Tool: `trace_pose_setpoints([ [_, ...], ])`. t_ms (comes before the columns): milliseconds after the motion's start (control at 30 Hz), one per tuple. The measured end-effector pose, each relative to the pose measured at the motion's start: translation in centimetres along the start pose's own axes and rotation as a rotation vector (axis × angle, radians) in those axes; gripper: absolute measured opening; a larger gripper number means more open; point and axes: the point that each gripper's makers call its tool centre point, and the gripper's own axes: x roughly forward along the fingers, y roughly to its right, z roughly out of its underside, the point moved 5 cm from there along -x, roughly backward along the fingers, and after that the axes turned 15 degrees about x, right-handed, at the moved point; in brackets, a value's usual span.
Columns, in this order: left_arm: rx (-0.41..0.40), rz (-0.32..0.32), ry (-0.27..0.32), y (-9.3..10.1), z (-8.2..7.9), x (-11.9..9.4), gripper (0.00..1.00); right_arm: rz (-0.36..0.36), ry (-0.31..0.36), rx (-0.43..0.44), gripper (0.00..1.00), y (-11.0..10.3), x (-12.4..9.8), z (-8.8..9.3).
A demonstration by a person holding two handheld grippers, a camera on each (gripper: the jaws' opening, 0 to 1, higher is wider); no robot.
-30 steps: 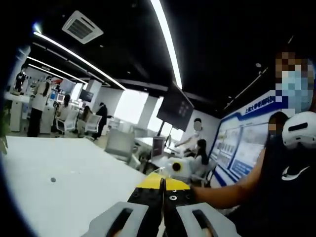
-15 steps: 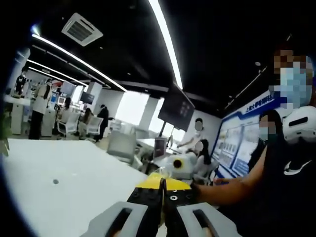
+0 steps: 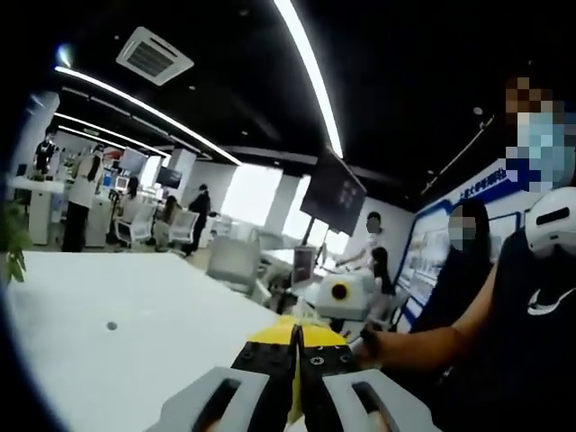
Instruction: Compare the silicone blocks by pressing each to a similar depth, holding the contact briefly, and releasing to observe deformation and rebound differences across the visible hardness samples.
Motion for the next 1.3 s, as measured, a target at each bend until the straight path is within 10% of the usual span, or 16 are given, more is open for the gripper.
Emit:
trace_pose_setpoints([
  [1300, -0.008, -0.037, -0.034, -0.6, 1.5, -0.5, 0.00, 0.005, -0.087, 0.007, 0.00, 0.6, 0.6, 0.8],
])
